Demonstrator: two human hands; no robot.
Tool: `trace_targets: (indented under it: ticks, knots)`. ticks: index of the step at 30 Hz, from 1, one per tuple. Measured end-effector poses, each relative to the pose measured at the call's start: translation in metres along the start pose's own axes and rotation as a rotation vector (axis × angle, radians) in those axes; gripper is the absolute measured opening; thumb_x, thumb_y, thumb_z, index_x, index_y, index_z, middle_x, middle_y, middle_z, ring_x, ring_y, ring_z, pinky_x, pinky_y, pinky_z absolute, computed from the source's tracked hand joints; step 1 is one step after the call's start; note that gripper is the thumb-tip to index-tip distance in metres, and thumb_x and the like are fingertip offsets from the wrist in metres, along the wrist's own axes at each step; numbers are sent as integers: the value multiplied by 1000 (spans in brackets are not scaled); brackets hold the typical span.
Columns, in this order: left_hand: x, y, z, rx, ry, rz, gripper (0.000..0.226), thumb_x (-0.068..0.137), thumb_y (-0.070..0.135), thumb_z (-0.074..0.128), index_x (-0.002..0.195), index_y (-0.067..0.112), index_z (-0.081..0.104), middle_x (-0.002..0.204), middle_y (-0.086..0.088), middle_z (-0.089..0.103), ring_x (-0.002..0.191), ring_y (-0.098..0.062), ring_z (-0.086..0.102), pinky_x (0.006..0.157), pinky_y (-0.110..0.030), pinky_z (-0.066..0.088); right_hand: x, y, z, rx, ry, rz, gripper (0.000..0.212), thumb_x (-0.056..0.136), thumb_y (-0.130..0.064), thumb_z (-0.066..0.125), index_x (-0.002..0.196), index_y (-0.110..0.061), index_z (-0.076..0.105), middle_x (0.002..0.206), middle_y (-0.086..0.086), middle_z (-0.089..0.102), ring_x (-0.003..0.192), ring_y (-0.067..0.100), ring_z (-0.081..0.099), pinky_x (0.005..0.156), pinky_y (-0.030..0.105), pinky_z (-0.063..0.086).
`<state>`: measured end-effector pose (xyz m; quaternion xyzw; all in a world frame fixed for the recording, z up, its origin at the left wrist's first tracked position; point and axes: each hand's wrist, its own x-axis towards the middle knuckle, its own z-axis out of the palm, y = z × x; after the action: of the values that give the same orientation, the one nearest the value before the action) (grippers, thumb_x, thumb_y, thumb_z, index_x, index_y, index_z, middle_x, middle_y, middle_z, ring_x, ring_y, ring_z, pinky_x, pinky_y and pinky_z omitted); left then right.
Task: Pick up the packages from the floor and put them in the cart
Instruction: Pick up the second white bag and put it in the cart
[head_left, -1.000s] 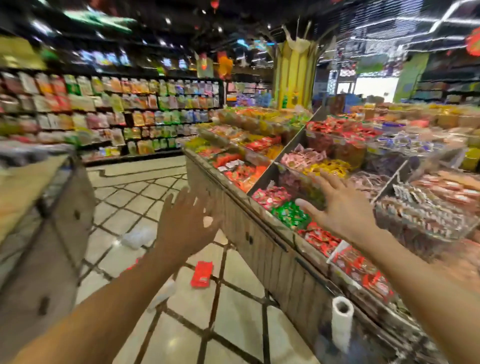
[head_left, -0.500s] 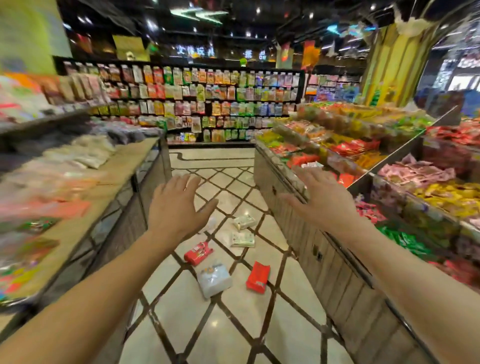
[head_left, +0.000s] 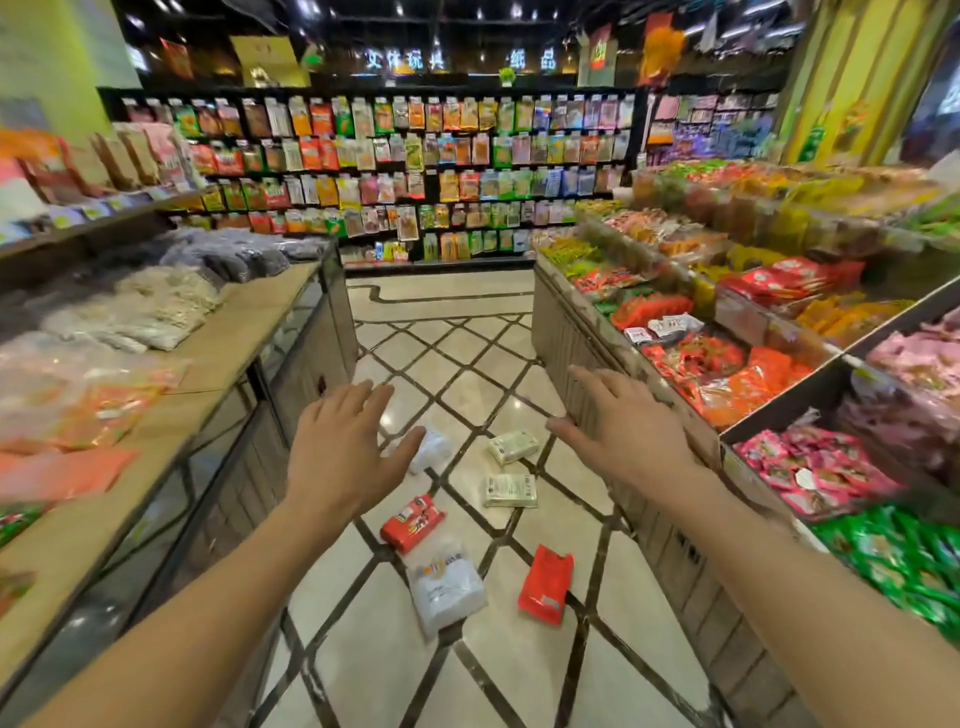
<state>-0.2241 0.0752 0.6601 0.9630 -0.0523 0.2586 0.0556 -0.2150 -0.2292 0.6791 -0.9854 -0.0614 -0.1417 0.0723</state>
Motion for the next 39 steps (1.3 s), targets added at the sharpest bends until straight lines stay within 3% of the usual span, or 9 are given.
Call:
trace_targets:
  ticks: [10, 15, 17, 21, 24, 29, 32, 35, 39]
  knots:
    - [101, -29, 137, -63, -117, -40, 77, 90, 68, 40, 139, 14, 64, 137, -11, 67, 130, -33, 59, 105, -53, 46, 123, 31, 94, 15, -84, 18, 80, 97, -74, 45, 163, -30, 32, 160, 5, 45, 146, 32, 42, 106, 48, 50]
    - [171, -60, 229, -76, -213, -42, 76, 89, 68, 38, 137, 16, 65, 134, -7, 68, 126, -30, 61, 100, -49, 47, 217, 29, 165, -2, -148, -4, 98, 83, -87, 17, 162, -31, 33, 158, 5, 47, 144, 31, 44, 105, 48, 51]
    - [203, -75, 272, -83, -265, -48, 73, 89, 66, 42, 133, 14, 68, 128, -9, 72, 120, -32, 65, 97, -49, 50, 258, 27, 196, 14, -178, 1, 98, 83, -86, 14, 162, -32, 33, 158, 2, 47, 144, 28, 44, 104, 47, 51]
    - [250, -108, 364, -108, -435, -108, 78, 85, 69, 39, 127, 11, 71, 124, -12, 73, 117, -35, 66, 96, -51, 50, 335, 24, 264, 65, -241, 16, 94, 86, -83, 22, 161, -28, 39, 155, 5, 52, 143, 29, 48, 103, 46, 52]
    - [263, -131, 427, -125, -474, -183, 84, 85, 73, 35, 131, 12, 69, 129, -11, 71, 120, -35, 65, 99, -51, 50, 379, 20, 325, 113, -311, -12, 85, 92, -77, 34, 158, -26, 45, 150, 6, 57, 137, 31, 54, 98, 47, 56]
    - [250, -156, 537, -150, -581, -363, 70, 85, 66, 39, 122, 16, 71, 113, -7, 75, 106, -36, 68, 84, -46, 51, 416, 23, 456, 181, -411, -17, 80, 93, -72, 42, 156, -23, 48, 148, 6, 58, 136, 31, 54, 101, 47, 54]
    - [208, -168, 614, -89, -697, -444, 69, 84, 68, 37, 119, 20, 72, 112, -5, 76, 106, -34, 68, 84, -43, 51, 417, 30, 551, 251, -522, 14, 71, 98, -62, 54, 156, -21, 46, 148, 5, 57, 136, 32, 54, 101, 46, 51]
    - [150, -175, 695, -59, -846, -554, 72, 85, 66, 41, 120, 12, 73, 111, -14, 77, 102, -39, 71, 83, -48, 56, 404, 39, 658, 261, -680, 41, 69, 100, -60, 54, 159, -29, 38, 156, 1, 48, 141, 28, 47, 103, 43, 46]
    - [77, -173, 803, -131, -941, -912, 69, 96, 64, 51, 148, 19, 56, 145, -13, 61, 133, -37, 55, 106, -49, 46, 363, 54, 799, 380, -785, 181, 72, 100, -57, 57, 162, -29, 33, 149, 5, 54, 138, 29, 50, 103, 42, 47]
